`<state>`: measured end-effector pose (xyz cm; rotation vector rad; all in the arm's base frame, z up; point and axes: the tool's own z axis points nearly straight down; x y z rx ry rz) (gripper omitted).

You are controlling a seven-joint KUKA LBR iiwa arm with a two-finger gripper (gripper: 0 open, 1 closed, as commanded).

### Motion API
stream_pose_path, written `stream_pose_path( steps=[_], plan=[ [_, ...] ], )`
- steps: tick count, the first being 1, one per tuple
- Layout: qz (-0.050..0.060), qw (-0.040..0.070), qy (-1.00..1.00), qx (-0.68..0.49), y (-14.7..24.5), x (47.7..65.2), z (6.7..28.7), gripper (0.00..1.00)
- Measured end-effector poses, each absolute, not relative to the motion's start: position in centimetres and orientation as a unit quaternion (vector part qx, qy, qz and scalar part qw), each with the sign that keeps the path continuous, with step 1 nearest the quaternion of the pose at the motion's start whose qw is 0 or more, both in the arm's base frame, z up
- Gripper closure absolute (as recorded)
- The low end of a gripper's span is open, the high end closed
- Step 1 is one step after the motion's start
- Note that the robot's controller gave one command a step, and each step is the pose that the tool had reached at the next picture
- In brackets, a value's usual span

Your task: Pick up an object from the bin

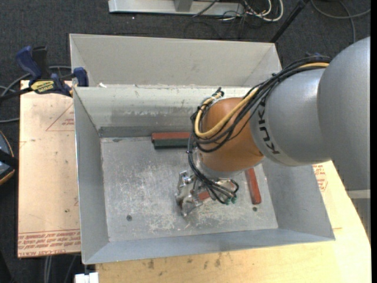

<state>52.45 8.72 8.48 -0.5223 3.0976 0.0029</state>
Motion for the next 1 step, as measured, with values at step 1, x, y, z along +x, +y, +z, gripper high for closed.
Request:
stream_pose_path(
  steps=[1],
  plan=[
    [0.001, 0.001, 0.984, -0.179, 7.12, 52.33, 21.89, 1.00]
  ],
)
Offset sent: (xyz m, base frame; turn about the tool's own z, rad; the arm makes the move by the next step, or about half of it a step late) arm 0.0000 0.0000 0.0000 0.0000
